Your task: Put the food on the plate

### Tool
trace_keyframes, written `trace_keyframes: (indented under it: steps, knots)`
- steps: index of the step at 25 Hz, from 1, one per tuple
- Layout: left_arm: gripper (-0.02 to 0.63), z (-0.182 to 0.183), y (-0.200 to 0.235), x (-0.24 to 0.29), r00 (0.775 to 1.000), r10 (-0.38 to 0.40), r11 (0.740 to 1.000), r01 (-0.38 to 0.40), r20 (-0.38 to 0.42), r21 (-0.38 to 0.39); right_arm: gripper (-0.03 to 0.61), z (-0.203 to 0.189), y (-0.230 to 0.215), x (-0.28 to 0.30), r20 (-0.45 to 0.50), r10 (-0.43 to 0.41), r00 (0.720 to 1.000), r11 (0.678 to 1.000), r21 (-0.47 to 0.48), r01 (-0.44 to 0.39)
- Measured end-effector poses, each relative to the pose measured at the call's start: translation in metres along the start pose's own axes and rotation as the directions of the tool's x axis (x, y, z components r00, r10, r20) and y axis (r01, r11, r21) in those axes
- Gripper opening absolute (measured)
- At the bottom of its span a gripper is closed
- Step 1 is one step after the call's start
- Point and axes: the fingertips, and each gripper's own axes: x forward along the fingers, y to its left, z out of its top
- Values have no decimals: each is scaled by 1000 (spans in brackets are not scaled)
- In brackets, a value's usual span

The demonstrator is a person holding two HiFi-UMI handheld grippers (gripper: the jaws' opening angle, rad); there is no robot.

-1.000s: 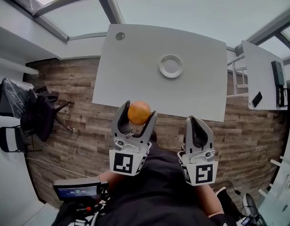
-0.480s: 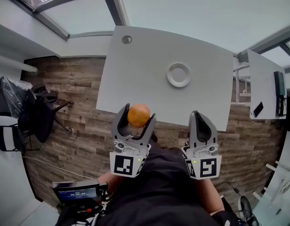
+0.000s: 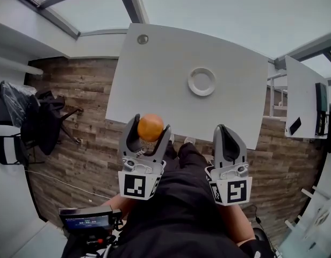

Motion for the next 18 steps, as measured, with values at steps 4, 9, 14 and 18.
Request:
trace_keyframes:
  steps: [4, 9, 14, 18]
  knots:
    - [316, 1, -25, 4, 1000, 23, 1000, -23, 2, 9, 8, 11, -8, -15, 26, 36, 999, 999, -17, -36]
    - [316, 8, -71, 20, 1000, -10, 1000, 10, 15, 29, 8, 24, -31, -38, 94, 41, 995, 999, -16, -40]
    - [316, 5, -86, 32, 999, -50, 998, 49, 5, 37, 8, 24, -37, -36, 95, 15, 995, 1000, -6, -14]
    - [316, 3, -94, 47, 997, -73, 997, 73, 2, 37, 8, 31, -38, -33, 117, 16, 993, 1000, -19, -14]
